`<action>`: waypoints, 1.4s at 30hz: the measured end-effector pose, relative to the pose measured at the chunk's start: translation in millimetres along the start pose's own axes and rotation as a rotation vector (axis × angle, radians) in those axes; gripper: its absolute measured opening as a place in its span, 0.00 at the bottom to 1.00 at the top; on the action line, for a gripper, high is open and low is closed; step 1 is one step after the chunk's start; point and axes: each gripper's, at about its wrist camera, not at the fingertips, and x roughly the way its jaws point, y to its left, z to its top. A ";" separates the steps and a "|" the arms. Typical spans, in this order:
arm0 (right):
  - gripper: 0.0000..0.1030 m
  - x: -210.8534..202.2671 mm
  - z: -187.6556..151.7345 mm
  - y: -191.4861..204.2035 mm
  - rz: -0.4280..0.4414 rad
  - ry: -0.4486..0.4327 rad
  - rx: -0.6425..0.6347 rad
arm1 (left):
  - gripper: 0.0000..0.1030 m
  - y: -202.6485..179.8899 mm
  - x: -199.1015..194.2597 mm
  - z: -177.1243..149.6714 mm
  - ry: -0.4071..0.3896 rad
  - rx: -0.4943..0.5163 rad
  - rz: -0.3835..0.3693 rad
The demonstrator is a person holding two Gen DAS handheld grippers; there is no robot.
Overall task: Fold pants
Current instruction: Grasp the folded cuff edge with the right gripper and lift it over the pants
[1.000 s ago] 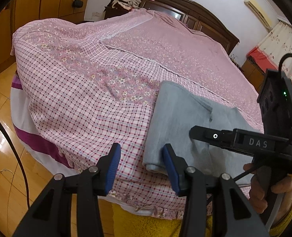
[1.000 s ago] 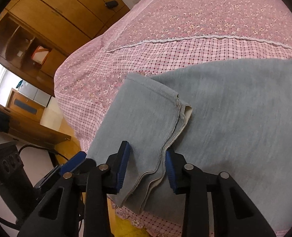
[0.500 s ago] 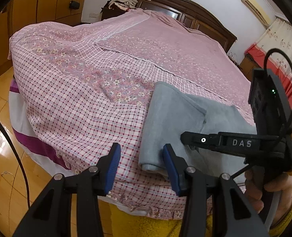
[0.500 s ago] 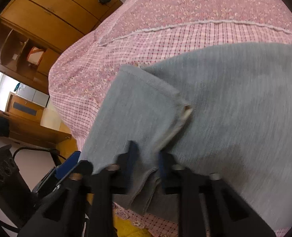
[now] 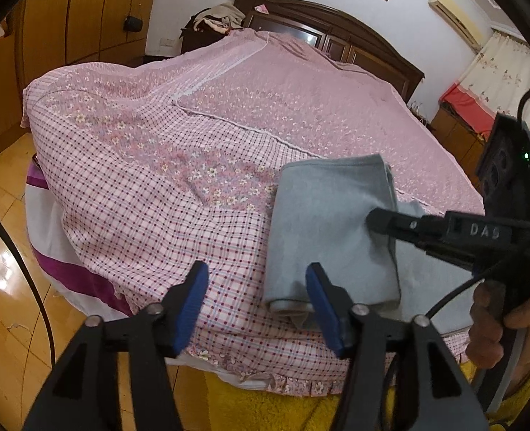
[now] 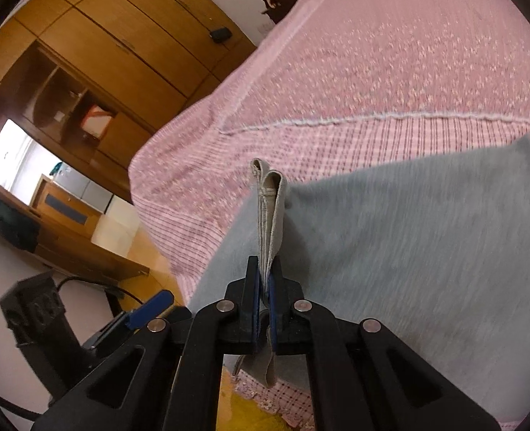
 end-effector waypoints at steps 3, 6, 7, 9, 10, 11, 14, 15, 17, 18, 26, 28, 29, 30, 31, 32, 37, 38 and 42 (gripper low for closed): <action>0.05 -10.7 4.4 0.8 0.013 -0.020 0.002 | 0.66 -3.3 -5.8 -6.2 0.012 0.026 -0.014; 0.05 -16.3 8.8 1.5 0.035 -0.026 0.009 | 0.69 -9.7 -6.9 -14.7 0.027 0.075 -0.016; 0.05 -17.7 9.7 3.0 0.035 -0.028 0.006 | 0.69 -12.7 -6.8 -17.9 0.032 0.095 -0.015; 0.05 -20.1 11.4 7.7 0.040 -0.033 0.000 | 0.69 -18.1 -4.1 -22.4 0.038 0.122 -0.022; 0.05 -21.7 11.7 9.2 0.044 -0.035 -0.002 | 0.69 -20.3 -2.0 -23.6 0.040 0.127 -0.025; 0.05 -23.0 12.3 12.1 0.051 -0.037 -0.007 | 0.69 -21.1 0.9 -23.2 0.041 0.124 -0.028; 0.05 -24.5 11.7 16.8 0.060 -0.042 -0.013 | 0.69 -22.0 16.1 -21.1 0.051 0.098 -0.041; 0.05 -25.8 11.6 17.5 0.061 -0.044 -0.013 | 0.69 -22.1 21.4 -20.3 0.061 0.088 -0.037; 0.05 -28.2 11.3 16.9 0.061 -0.047 -0.012 | 0.69 -20.2 28.7 -19.5 0.065 0.074 -0.038; 0.05 -29.8 11.2 15.9 0.061 -0.049 -0.011 | 0.69 -17.3 30.6 -19.6 0.071 0.059 -0.024; 0.05 -45.8 15.9 6.6 0.101 -0.075 0.019 | 0.69 6.0 17.7 -25.8 0.079 0.018 0.033; 0.05 -48.1 16.1 9.0 0.094 -0.079 0.006 | 0.69 0.7 15.1 -26.2 0.081 0.040 0.040; 0.05 -49.4 15.8 10.3 0.090 -0.083 0.000 | 0.69 -2.5 13.1 -27.0 0.083 0.052 0.040; 0.05 -51.6 15.4 11.4 0.089 -0.087 -0.008 | 0.69 -7.6 9.7 -27.3 0.083 0.075 0.031; 0.05 -52.8 15.6 11.6 0.088 -0.089 -0.011 | 0.69 -10.8 6.5 -27.1 0.078 0.089 0.024; 0.05 -55.5 15.6 11.3 0.084 -0.092 -0.015 | 0.69 -14.8 3.0 -26.6 0.071 0.101 0.017; 0.05 -71.4 14.1 6.4 0.052 -0.107 -0.030 | 0.69 -28.1 -13.7 -17.6 0.028 0.147 -0.014; 0.05 -75.4 13.6 4.3 0.049 -0.110 -0.031 | 0.69 -30.1 -15.6 -15.6 0.022 0.152 -0.015; 0.05 -91.1 11.2 -3.9 0.028 -0.126 -0.038 | 0.69 -36.7 -18.8 -8.0 0.013 0.151 -0.054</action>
